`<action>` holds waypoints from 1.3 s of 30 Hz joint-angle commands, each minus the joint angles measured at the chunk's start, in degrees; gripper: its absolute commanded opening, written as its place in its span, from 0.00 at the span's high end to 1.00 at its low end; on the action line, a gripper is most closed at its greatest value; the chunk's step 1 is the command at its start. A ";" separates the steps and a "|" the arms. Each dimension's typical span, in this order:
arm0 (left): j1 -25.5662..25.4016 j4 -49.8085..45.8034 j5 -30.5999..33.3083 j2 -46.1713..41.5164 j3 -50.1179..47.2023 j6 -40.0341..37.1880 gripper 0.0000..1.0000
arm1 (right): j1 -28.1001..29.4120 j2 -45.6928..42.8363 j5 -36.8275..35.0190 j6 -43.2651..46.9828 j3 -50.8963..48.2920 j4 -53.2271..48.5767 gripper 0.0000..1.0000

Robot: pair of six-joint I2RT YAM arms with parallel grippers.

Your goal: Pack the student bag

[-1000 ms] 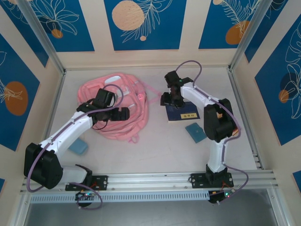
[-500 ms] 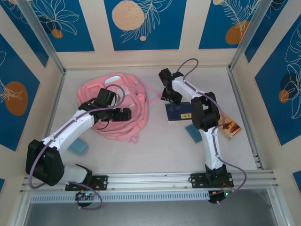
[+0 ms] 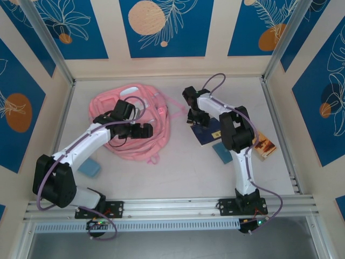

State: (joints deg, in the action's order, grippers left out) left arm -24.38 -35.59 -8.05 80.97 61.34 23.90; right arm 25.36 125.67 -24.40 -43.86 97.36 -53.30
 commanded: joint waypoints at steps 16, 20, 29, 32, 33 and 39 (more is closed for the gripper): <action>0.09 0.70 -2.01 0.64 1.34 1.02 0.00 | 20.81 -14.22 27.83 -3.66 -30.49 14.08 0.44; -0.78 0.96 -2.75 0.89 1.30 2.00 0.00 | 21.93 -21.20 25.11 -4.29 -31.47 14.03 0.44; -8.99 1.03 -2.95 1.44 2.55 6.96 0.06 | 18.44 -37.56 13.14 -16.24 -39.69 11.12 0.45; -12.54 1.92 -2.55 3.31 2.75 8.68 0.09 | 16.82 -41.22 11.32 -18.25 -44.04 10.08 0.47; -13.63 2.18 -2.49 4.17 3.06 9.29 0.11 | 16.06 -42.43 11.60 -18.46 -45.74 10.36 0.48; -19.90 2.32 -2.19 10.56 6.16 9.35 0.16 | 11.86 -45.92 15.86 -17.22 -52.84 13.75 0.52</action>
State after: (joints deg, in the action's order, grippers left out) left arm -42.06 -33.36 -10.09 89.01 64.84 32.67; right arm 38.39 81.28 -10.33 -60.05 46.19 -40.25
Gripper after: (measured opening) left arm 0.847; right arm 0.484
